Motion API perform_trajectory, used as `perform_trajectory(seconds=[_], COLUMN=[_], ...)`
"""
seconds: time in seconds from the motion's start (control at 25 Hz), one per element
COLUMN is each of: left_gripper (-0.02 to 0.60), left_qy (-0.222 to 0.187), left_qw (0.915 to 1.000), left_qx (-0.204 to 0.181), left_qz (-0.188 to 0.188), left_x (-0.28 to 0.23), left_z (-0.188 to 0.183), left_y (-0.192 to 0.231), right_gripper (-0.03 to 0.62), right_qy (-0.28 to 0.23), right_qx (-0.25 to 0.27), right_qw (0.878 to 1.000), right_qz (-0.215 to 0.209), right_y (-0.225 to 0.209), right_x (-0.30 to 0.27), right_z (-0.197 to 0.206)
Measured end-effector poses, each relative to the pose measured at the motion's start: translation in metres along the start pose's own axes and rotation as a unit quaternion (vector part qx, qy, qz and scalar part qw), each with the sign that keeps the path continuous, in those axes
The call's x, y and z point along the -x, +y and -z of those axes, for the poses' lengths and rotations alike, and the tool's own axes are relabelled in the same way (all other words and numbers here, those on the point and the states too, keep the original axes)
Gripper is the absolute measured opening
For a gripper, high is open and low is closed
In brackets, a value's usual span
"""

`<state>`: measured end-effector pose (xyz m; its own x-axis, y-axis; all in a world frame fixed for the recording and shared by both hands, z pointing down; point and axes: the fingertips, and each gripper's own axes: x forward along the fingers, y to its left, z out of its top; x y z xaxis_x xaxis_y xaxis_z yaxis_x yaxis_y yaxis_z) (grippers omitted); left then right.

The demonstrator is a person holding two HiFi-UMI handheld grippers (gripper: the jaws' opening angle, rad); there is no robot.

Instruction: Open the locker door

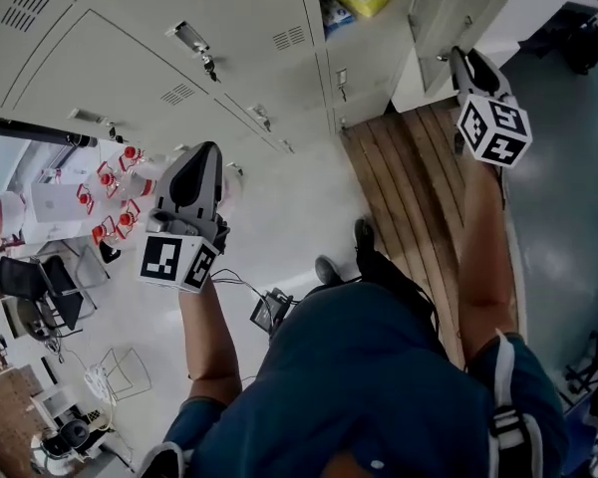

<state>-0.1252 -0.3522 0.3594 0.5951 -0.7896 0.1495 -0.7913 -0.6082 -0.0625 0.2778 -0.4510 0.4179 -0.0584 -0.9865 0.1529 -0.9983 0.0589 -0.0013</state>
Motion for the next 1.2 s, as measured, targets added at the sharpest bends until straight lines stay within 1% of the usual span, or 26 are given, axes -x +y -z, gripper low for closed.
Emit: perform_trajectory(seconds=[0.2,0.32,0.56,0.76,0.88,1.0,1.08,1.2], left_gripper=[0.017,0.017,0.017,0.017,0.017,0.017,0.017,0.017], left_qy=[-0.011,-0.016,-0.024,-0.016,-0.004,0.006,0.01,0.008], left_qw=[0.9998,0.9996,0.9983,0.9963,0.9944,0.9922,0.9907,0.9882], left_qx=[-0.009,-0.015,-0.019,-0.022,-0.019,-0.017,-0.016,-0.014], left_qz=[-0.01,-0.018,-0.05,-0.082,-0.104,-0.123,-0.135,-0.153], left_x=[0.015,0.035,0.083,0.136,0.17,0.199,0.219,0.246], left_z=[-0.008,-0.006,0.001,0.015,0.027,0.038,0.043,0.045], left_y=[0.006,0.013,0.027,0.041,0.046,0.049,0.05,0.053], right_gripper=[0.11,0.111,0.121,0.121,0.121,0.12,0.11,0.1], right_qy=[0.007,0.009,0.002,-0.019,-0.042,-0.065,-0.082,-0.101], right_qx=[-0.011,-0.005,-0.001,-0.004,-0.005,-0.003,-0.006,-0.022], right_qw=[1.0,0.999,0.999,0.999,0.999,0.997,0.992,0.98], right_qz=[0.028,0.041,0.054,0.046,0.013,-0.047,-0.096,-0.171], right_y=[-0.032,-0.036,-0.028,0.001,0.036,0.082,0.117,0.17], right_x=[0.002,0.009,0.034,0.073,0.096,0.112,0.125,0.147], right_z=[0.001,-0.003,-0.01,-0.024,-0.042,-0.061,-0.073,-0.09])
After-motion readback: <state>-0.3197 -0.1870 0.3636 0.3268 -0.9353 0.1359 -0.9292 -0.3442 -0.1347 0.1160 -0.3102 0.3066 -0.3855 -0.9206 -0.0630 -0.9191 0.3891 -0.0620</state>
